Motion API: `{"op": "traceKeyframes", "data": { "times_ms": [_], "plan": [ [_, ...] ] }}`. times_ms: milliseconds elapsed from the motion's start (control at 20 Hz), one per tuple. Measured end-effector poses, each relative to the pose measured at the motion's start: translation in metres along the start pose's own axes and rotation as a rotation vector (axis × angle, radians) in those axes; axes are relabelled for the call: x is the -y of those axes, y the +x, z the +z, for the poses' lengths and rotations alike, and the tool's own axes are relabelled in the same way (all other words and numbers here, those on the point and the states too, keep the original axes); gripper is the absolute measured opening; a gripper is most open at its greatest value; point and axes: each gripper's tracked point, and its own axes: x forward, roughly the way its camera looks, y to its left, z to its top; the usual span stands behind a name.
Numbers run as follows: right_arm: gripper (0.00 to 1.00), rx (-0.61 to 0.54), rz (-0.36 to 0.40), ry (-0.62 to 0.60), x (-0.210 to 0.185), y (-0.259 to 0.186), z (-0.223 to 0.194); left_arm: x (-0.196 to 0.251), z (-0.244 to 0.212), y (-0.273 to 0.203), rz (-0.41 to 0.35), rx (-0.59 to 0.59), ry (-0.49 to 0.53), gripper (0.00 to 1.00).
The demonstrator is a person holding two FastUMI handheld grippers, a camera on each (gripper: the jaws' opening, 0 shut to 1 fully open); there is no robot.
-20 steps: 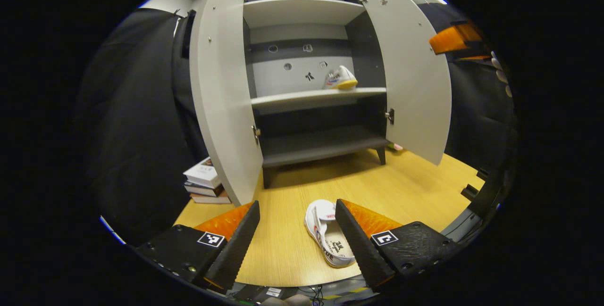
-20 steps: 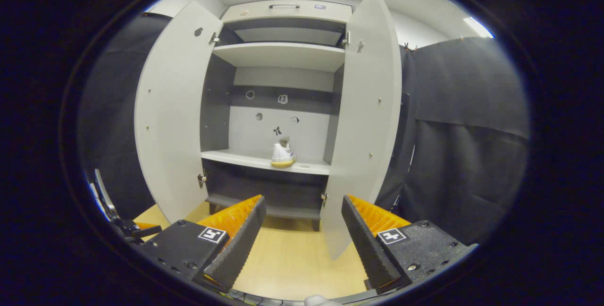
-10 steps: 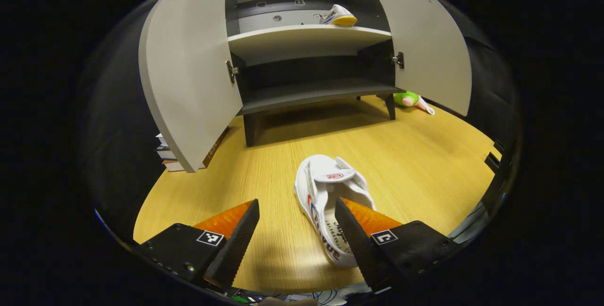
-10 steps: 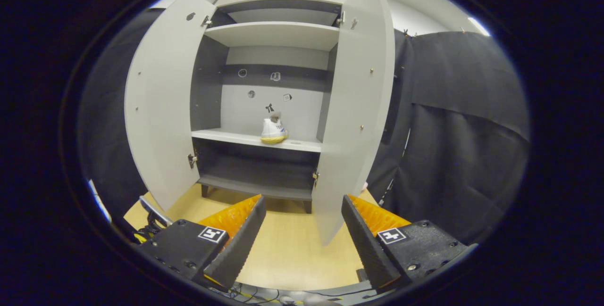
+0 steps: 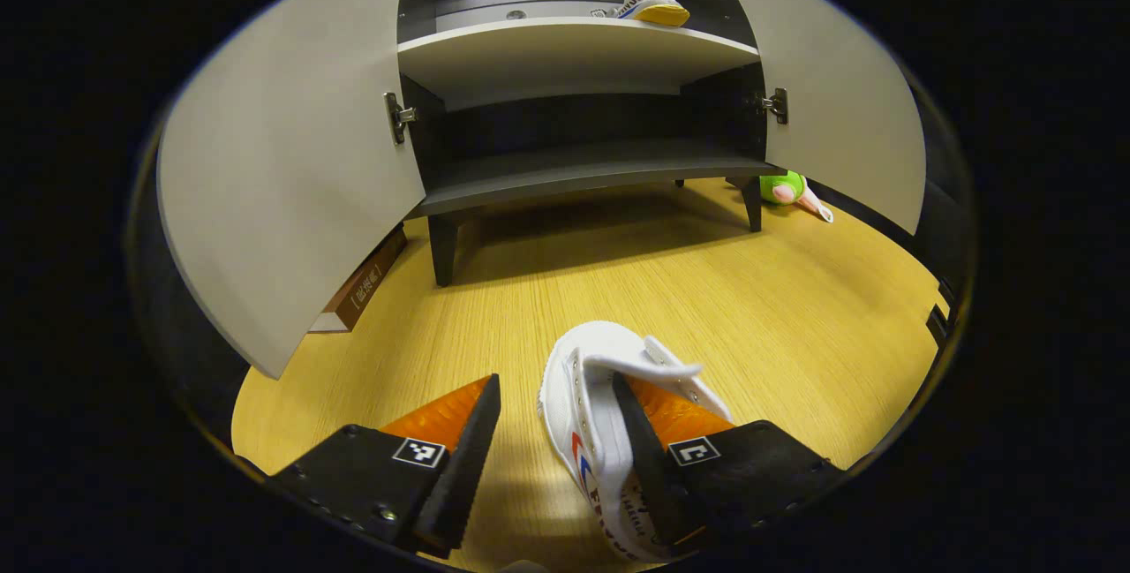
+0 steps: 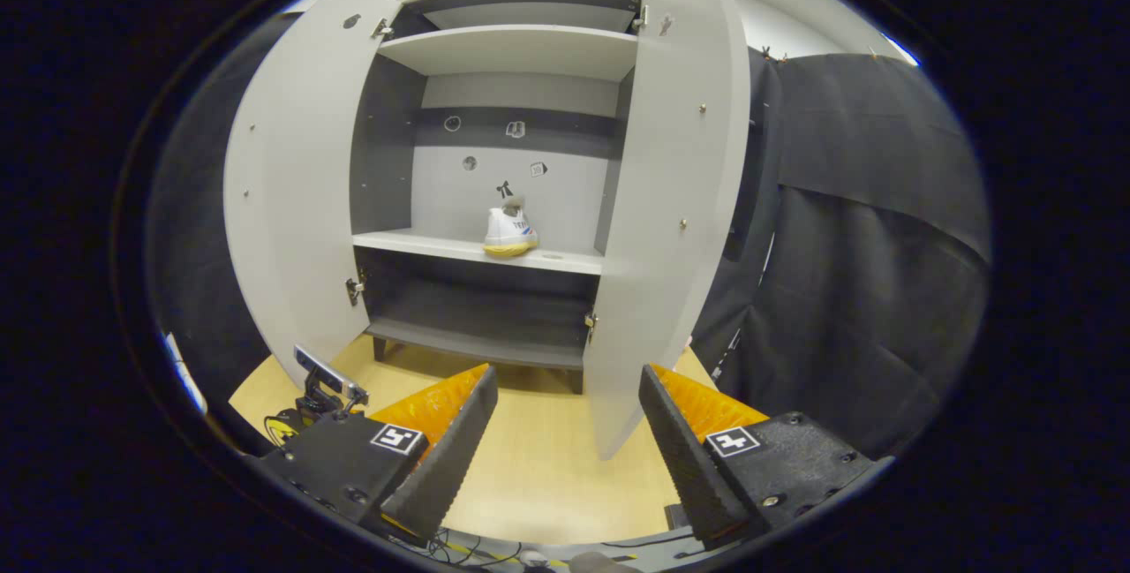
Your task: Grab one shoe with the right hand and put it into the shoe cabinet, grab the other shoe with the left hand and put it into the shoe cabinet; then close the right door with the right hand and the left door with the left hand.
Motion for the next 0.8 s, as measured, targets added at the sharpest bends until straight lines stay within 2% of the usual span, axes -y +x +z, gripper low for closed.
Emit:
{"op": "traceKeyframes", "data": {
  "times_ms": [100, 200, 250, 450, 500, 550, 600, 700, 800],
  "plan": [
    [1.00, -0.008, -0.003, 0.011, 0.004, 0.003, -0.002, 0.006, 0.001, 0.005, -0.017, -0.009, -0.011, 0.70],
    [1.00, -0.022, 0.000, 0.019, 0.005, 0.007, -0.005, 0.010, -0.001, 0.007, -0.022, -0.021, -0.018, 0.43],
    [1.00, -0.032, 0.007, 0.025, 0.004, 0.007, -0.007, 0.010, -0.003, 0.005, -0.019, -0.033, -0.017, 0.40],
    [1.00, -0.038, 0.016, 0.019, 0.004, 0.008, -0.009, 0.006, -0.004, -0.006, -0.005, -0.051, -0.025, 0.40],
    [1.00, -0.041, 0.020, 0.023, 0.003, 0.008, -0.010, 0.005, -0.009, -0.010, 0.002, -0.065, -0.030, 0.46],
    [1.00, -0.046, 0.024, 0.028, 0.001, 0.008, -0.011, 0.003, -0.015, -0.011, 0.011, -0.079, -0.035, 0.41],
    [1.00, -0.048, 0.029, 0.032, 0.000, 0.008, -0.012, 0.001, -0.022, -0.013, 0.021, -0.094, -0.039, 0.57],
    [1.00, -0.044, 0.031, 0.029, 0.000, 0.008, -0.011, -0.004, -0.031, -0.013, 0.035, -0.112, -0.050, 0.71],
    [1.00, -0.049, 0.033, 0.020, -0.001, 0.008, -0.014, -0.006, -0.029, -0.008, 0.028, -0.108, -0.055, 0.71]
  ]
}}
